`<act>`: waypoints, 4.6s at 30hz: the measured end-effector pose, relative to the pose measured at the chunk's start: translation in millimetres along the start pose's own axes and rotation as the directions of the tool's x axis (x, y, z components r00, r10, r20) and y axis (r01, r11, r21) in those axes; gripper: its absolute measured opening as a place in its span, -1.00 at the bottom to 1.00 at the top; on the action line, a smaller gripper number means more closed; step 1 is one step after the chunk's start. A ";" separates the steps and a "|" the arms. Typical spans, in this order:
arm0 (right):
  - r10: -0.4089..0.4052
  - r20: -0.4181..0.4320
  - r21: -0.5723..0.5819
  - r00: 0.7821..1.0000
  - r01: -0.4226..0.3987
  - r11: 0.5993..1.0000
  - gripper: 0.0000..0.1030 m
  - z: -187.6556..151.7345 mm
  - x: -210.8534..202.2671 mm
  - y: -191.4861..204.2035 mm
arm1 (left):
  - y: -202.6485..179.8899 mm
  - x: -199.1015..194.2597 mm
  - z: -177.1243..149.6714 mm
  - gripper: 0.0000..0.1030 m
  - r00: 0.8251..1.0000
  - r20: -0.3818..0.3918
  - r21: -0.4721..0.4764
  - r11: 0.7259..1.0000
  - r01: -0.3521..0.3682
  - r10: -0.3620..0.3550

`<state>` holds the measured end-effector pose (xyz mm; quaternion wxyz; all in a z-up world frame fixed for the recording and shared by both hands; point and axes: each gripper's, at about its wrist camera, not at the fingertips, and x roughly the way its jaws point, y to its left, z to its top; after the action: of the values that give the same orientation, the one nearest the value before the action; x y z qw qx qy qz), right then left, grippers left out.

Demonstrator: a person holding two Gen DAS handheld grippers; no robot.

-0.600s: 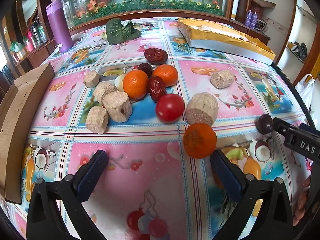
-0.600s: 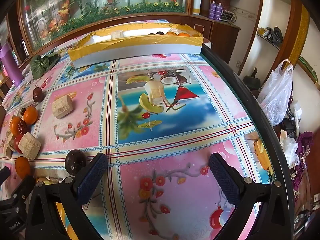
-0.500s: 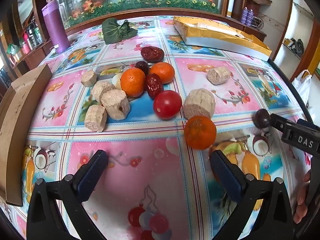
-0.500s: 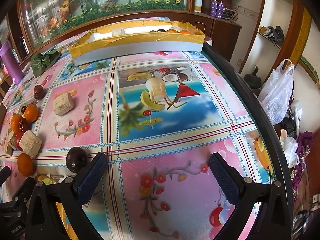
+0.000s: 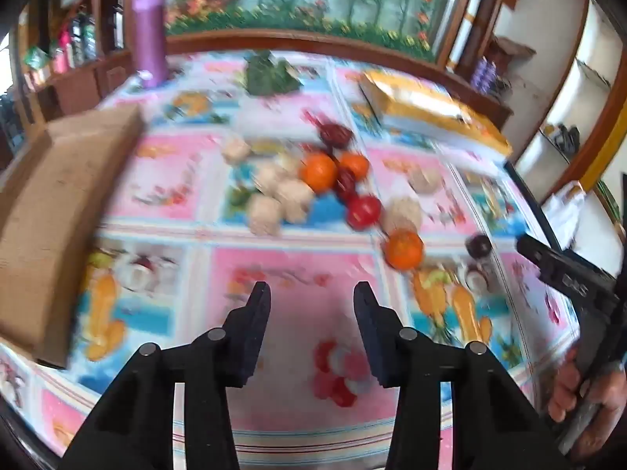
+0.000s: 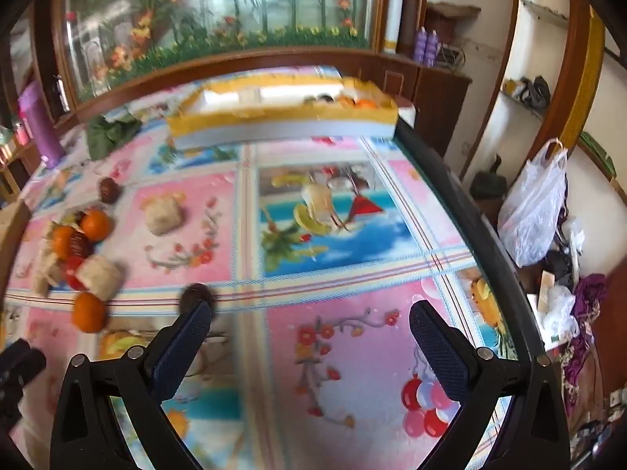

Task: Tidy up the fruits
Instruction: 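Move both tools toward the pile of fruit and blocks, then grasp a beige cork block with the left tool while the right tool grasps an orange, then carry the cork block and orange over the cardboard box with both tools, then open both tools to drop the cork block and orange into the box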

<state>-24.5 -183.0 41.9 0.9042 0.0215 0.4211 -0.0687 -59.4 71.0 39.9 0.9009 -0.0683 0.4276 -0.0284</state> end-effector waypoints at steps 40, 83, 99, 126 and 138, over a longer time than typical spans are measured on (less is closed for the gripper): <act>0.288 0.032 -0.092 0.957 -0.284 0.954 0.59 -29.3 -34.6 96.2 | 68.8 -40.8 15.2 -0.16 0.963 0.154 -0.032 0.975 -0.219 0.222; 0.438 -0.081 -0.142 0.895 -0.446 0.884 -0.39 -11.5 -4.4 127.6 | 41.2 0.1 31.4 -0.53 0.995 0.017 0.118 0.988 0.100 -0.102; 0.659 -0.013 -0.433 0.752 -0.598 0.674 -0.38 35.7 -127.6 260.6 | 216.8 -112.5 55.9 -0.52 0.971 0.140 -0.099 0.978 -0.183 0.196; 0.618 -0.248 -0.601 0.746 -0.619 0.506 -0.01 -61.2 -74.2 432.7 | 301.2 -91.5 11.8 -0.17 0.952 0.044 -0.289 0.916 -0.279 0.303; 0.605 -0.040 -0.393 0.795 -0.569 0.722 0.13 -28.4 -84.9 264.1 | 234.5 -126.5 5.7 0.09 0.966 0.150 -0.309 0.939 -0.154 0.208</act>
<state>-62.5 90.2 83.5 0.8832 -0.0275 0.3557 0.3045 -136.8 317.3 105.8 0.9145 -0.1641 0.3480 0.1252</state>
